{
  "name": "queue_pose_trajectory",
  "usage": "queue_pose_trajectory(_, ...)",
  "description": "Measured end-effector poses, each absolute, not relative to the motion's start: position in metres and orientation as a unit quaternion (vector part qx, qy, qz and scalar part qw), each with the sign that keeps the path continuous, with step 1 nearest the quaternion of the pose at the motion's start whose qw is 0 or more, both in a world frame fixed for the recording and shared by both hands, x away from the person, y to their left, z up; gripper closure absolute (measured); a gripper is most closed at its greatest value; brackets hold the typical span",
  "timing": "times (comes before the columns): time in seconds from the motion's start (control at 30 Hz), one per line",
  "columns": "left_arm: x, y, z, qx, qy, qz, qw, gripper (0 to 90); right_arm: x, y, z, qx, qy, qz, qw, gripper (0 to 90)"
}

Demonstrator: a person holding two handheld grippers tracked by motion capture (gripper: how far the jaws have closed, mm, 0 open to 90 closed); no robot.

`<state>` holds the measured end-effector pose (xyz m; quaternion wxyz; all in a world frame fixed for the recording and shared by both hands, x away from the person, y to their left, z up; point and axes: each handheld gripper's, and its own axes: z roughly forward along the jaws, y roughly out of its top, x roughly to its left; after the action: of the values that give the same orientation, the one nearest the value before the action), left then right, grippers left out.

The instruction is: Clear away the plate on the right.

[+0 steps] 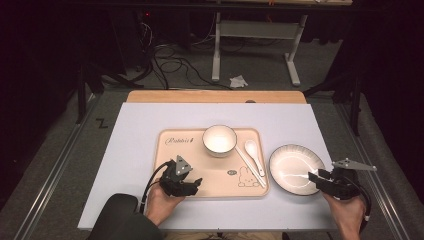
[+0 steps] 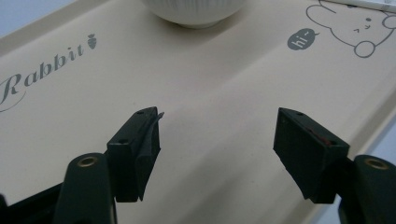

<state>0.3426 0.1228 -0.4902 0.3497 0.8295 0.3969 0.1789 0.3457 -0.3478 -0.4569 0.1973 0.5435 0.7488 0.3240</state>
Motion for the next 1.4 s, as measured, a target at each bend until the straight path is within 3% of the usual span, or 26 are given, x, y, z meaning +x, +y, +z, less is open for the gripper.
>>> queue_pose_trajectory(0.3, 0.341, 0.121, -0.491, 0.830, 0.398, 0.183, 0.344, 32.1, 0.347, -0.372, -0.457, 0.579, 0.723, 0.319, 0.201, 65.4)
queue_pose_trajectory(0.63, 0.340, 0.122, -0.491, 0.830, 0.398, 0.186, 0.344, 32.1, 0.355, -0.379, -0.464, 0.601, 0.720, 0.293, 0.184, 67.1)
queue_pose_trajectory(1.07, 0.335, 0.128, -0.491, 0.824, 0.409, 0.191, 0.341, 32.1, 0.372, -0.389, -0.472, 0.619, 0.717, 0.290, 0.141, 74.8)
queue_pose_trajectory(1.4, 0.330, 0.134, -0.492, 0.818, 0.421, 0.197, 0.338, 32.2, 0.385, -0.394, -0.477, 0.628, 0.707, 0.308, 0.105, 75.7)
